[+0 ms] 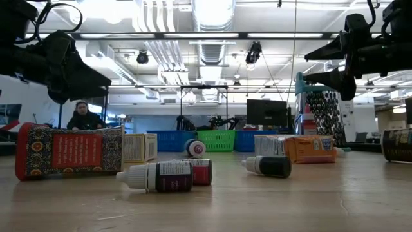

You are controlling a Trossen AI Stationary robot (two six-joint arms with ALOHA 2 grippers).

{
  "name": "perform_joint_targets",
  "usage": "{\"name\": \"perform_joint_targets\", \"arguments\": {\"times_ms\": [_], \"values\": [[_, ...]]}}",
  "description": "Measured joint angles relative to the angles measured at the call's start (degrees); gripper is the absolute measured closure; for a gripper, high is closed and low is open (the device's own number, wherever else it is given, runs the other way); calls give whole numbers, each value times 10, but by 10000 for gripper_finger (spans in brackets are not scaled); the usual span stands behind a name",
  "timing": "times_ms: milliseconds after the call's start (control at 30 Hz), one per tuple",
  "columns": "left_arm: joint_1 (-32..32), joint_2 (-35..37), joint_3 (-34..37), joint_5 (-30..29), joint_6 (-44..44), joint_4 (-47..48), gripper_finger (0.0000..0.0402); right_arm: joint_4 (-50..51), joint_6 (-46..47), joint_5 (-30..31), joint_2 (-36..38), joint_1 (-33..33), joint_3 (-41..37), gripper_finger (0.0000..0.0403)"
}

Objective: Pick & Place Kitchen Items

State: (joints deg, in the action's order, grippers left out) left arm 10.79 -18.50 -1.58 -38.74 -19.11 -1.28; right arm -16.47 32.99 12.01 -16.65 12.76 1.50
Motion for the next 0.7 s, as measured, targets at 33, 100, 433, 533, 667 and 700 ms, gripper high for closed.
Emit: {"name": "perform_joint_targets", "arguments": {"times_ms": [33,100,433,533,667,700], "values": [[0,0,0,0,0,0,108,0,0,0,0,0,0,130],[0,0,0,0,0,0,108,0,0,0,0,0,0,135],[0,0,0,0,0,0,108,0,0,0,0,0,0,160],[0,0,0,-1,0,0,108,0,0,0,0,0,0,166],[0,0,0,-3,0,0,108,0,0,0,0,0,0,166],[0,0,0,-3,0,0,108,0,0,0,0,0,0,163]]}}
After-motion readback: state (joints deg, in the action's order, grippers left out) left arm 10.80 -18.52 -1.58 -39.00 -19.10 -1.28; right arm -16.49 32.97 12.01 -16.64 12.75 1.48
